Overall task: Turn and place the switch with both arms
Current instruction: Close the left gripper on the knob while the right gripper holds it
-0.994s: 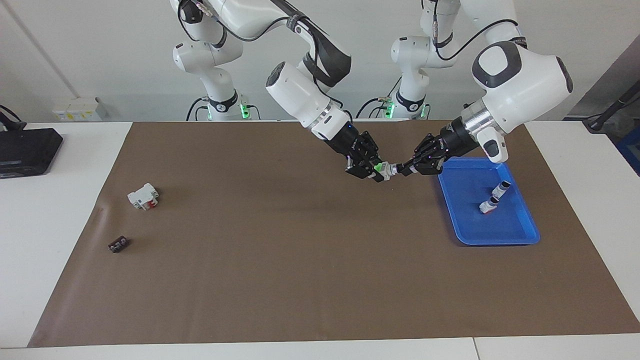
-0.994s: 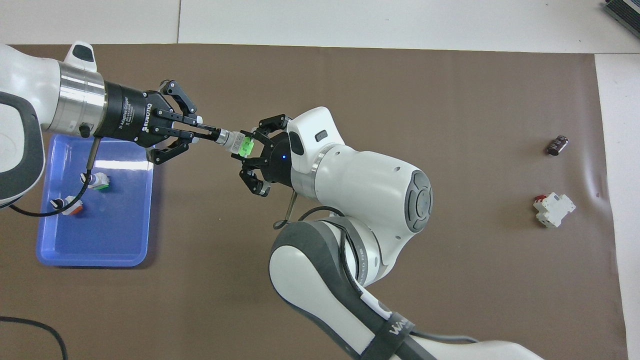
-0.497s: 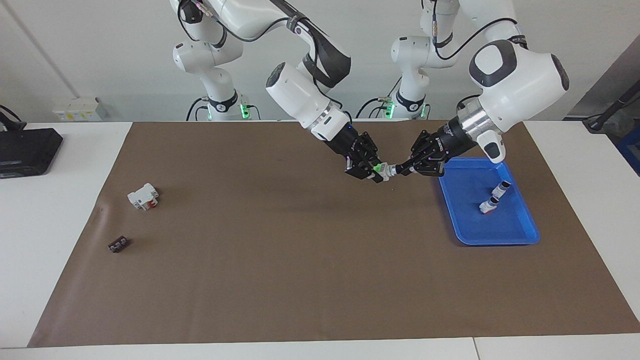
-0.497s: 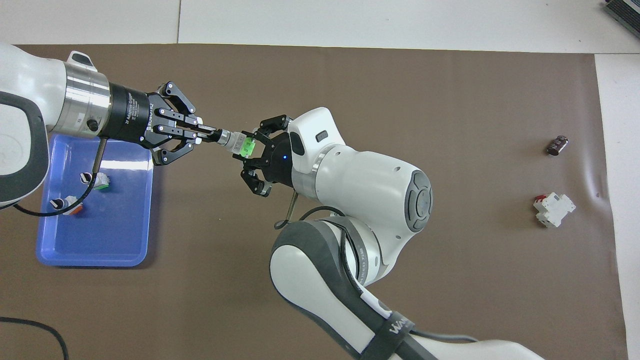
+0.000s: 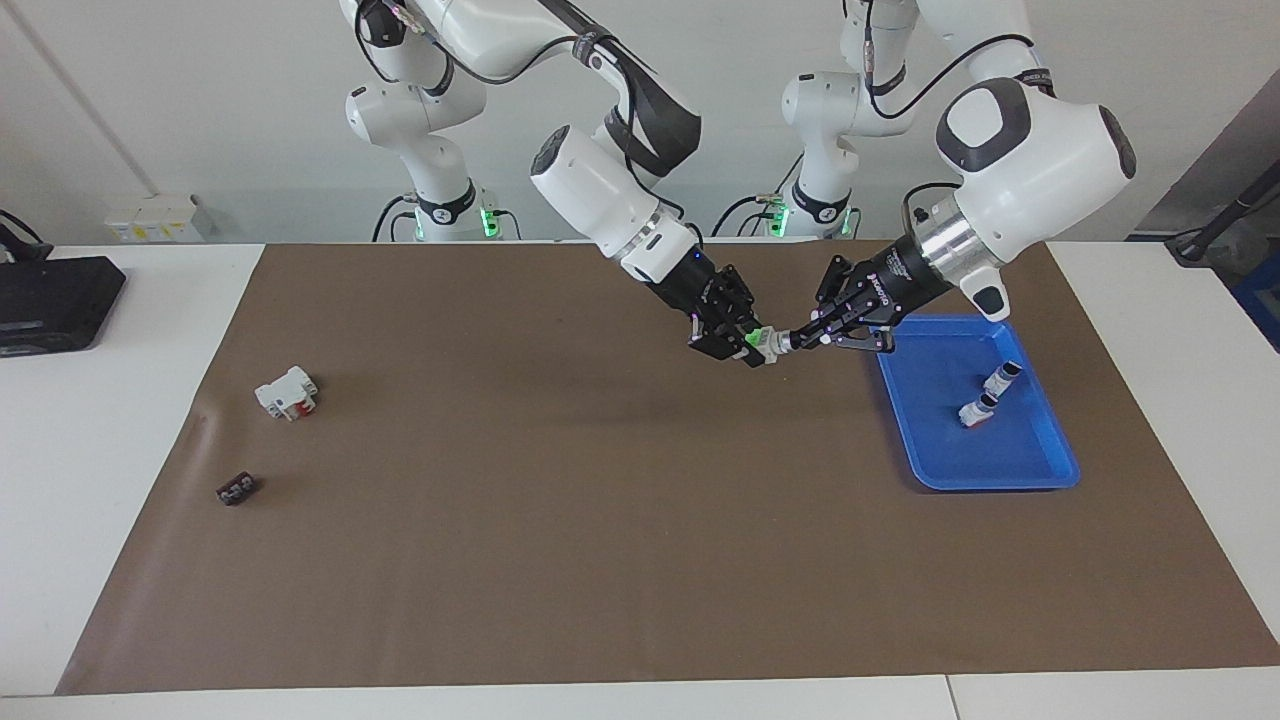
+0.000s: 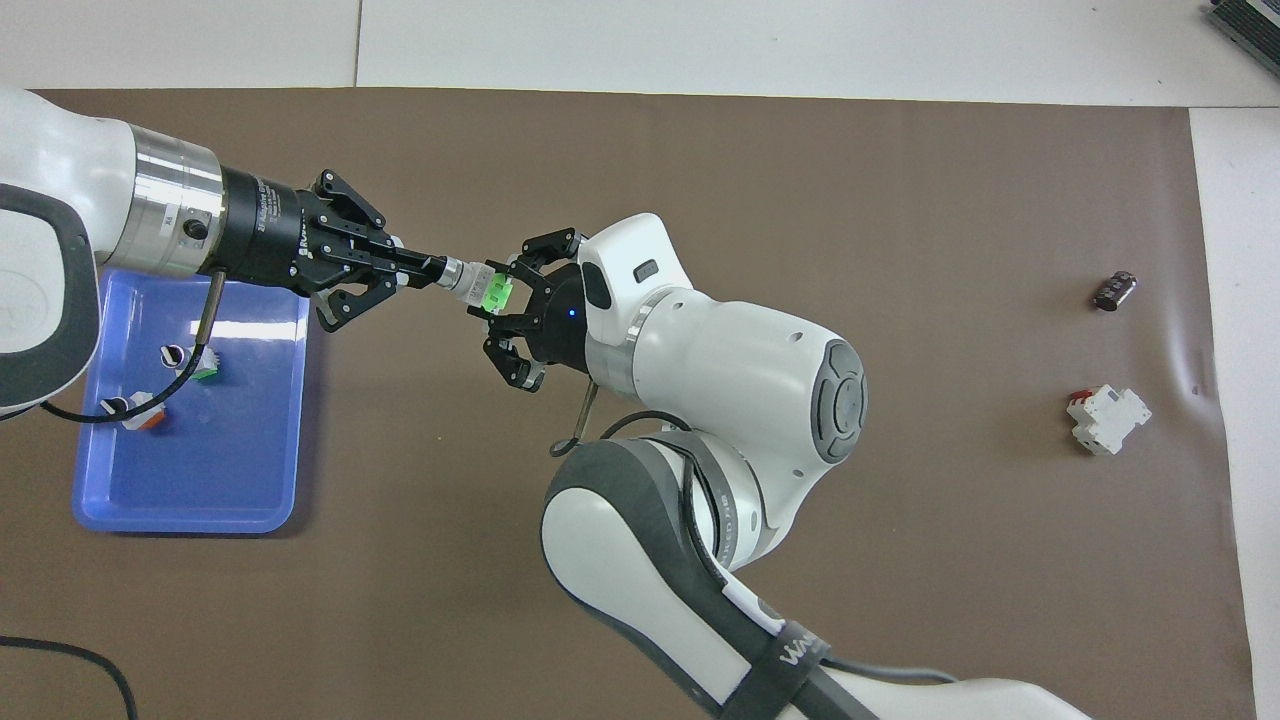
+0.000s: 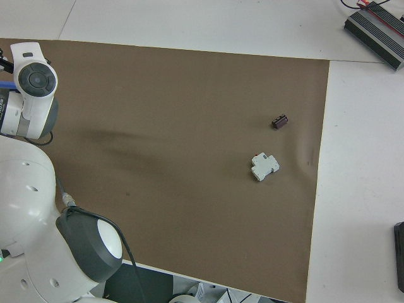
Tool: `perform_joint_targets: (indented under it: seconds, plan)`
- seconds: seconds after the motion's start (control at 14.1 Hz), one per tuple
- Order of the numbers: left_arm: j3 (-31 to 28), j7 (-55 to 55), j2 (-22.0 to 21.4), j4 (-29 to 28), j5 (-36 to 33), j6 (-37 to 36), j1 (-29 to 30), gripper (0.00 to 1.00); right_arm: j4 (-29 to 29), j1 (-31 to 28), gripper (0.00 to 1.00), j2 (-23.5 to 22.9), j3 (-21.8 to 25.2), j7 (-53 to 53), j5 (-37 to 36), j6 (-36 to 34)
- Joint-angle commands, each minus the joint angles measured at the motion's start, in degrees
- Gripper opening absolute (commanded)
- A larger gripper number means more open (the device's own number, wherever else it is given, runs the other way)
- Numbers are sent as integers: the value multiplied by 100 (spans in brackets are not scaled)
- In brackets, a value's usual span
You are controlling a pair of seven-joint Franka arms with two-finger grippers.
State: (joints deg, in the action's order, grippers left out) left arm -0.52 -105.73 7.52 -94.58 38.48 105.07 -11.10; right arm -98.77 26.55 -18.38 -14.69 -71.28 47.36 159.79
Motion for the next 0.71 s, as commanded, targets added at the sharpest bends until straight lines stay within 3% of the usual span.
perform_joint_targets:
  seconds: [0.0, 0.64]
  plan:
    - [-62, -701, -13, -61, -287, 224, -112, 0, -19, -27, 0, 115, -69, 387, -121, 8]
    - [-62, -765, -13, -87, -315, 286, -217, 0, -19, -27, 0, 115, -69, 387, -121, 8]
